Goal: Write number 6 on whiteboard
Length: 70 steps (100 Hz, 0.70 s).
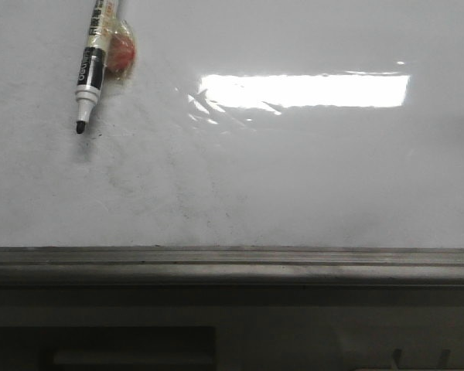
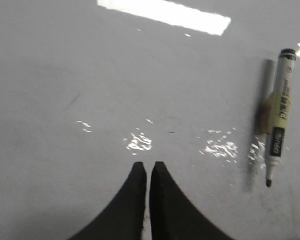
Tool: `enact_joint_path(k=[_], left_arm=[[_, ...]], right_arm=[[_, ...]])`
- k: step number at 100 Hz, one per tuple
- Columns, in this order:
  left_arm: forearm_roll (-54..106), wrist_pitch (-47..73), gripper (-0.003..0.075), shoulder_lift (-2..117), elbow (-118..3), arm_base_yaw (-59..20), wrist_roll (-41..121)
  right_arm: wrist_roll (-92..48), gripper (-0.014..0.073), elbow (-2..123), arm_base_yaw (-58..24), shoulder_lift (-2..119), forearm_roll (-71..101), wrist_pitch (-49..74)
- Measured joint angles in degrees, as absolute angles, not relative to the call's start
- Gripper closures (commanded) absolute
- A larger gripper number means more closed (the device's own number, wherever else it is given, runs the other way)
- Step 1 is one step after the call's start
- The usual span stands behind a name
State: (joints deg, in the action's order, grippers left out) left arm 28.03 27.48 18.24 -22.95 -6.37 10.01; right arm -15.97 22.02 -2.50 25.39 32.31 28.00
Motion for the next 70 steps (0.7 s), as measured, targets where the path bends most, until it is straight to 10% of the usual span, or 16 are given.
enact_joint_path(k=[18,32,70], left_arm=[[29.6,26.7,0.0489,23.3,-24.2,-14.0,12.3],[32.2,22.4,0.0222,28.6,-24.3,-19.2,12.7],[33.2,4.3,0.0263,49.1,-28.8,-39.0,12.8]], right_arm=[[-16.8,0.0181,24.7,-2.5,29.4,32.2,30.7],[-16.9,0.0146,24.9,-2.5,30.2,32.1,31.2],[-17.2,0.0148,24.9,-2.5,30.2,32.1,31.4]])
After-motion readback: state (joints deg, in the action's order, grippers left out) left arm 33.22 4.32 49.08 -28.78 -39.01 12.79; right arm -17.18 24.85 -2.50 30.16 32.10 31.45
